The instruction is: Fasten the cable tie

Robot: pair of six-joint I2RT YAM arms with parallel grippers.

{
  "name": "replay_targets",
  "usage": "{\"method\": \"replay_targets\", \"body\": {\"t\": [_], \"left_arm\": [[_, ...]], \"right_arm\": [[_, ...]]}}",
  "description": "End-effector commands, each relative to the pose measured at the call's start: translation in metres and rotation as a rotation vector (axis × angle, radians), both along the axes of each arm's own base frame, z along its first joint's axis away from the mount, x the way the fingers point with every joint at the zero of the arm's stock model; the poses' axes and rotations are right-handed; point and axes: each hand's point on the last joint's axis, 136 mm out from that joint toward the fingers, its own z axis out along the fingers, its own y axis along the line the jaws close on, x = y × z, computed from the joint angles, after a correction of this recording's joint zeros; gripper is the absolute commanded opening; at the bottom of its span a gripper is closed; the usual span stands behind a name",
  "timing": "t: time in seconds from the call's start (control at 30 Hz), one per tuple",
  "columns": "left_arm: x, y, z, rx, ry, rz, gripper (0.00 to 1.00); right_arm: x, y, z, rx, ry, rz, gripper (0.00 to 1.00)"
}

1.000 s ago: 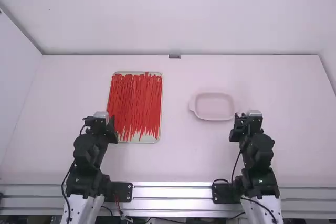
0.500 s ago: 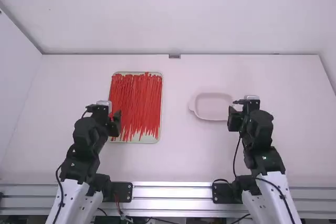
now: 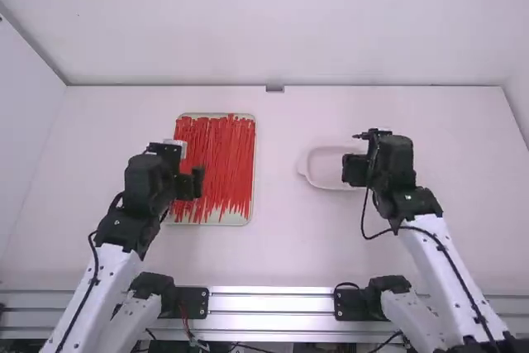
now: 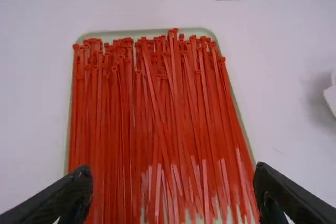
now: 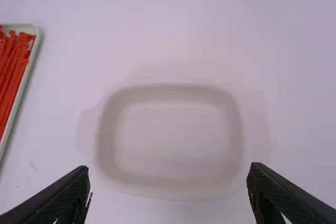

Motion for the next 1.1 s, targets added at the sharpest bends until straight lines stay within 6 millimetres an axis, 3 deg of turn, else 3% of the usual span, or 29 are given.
{"method": "replay_targets", "body": {"t": [0.0, 0.3, 0.57, 0.73, 1.07], "left_arm": [[0.006, -0.007, 0.012, -0.021, -0.003, -0.02, 0.84], [0.018, -0.015, 0.012, -0.044, 0.065, -0.019, 0.94], [0.026, -0.018, 0.014, -0.062, 0.081, -0.011, 0.99], [0.031, -0.005, 0.019, -0.059, 0.066, 0.085, 0.99], [0.037, 0.0, 0.04, -0.043, 0.061, 0.112, 0.99]], "right_arm": [[0.012, 0.003, 0.01, -0.016, -0.002, -0.037, 0.84], [0.03, 0.028, 0.005, -0.057, 0.047, 0.027, 0.94], [0.029, 0.036, 0.002, -0.058, 0.094, 0.044, 0.98], [0.021, 0.041, 0.014, -0.054, 0.073, 0.063, 0.99], [0.015, 0.061, 0.046, -0.067, -0.046, 0.201, 0.99]]}}
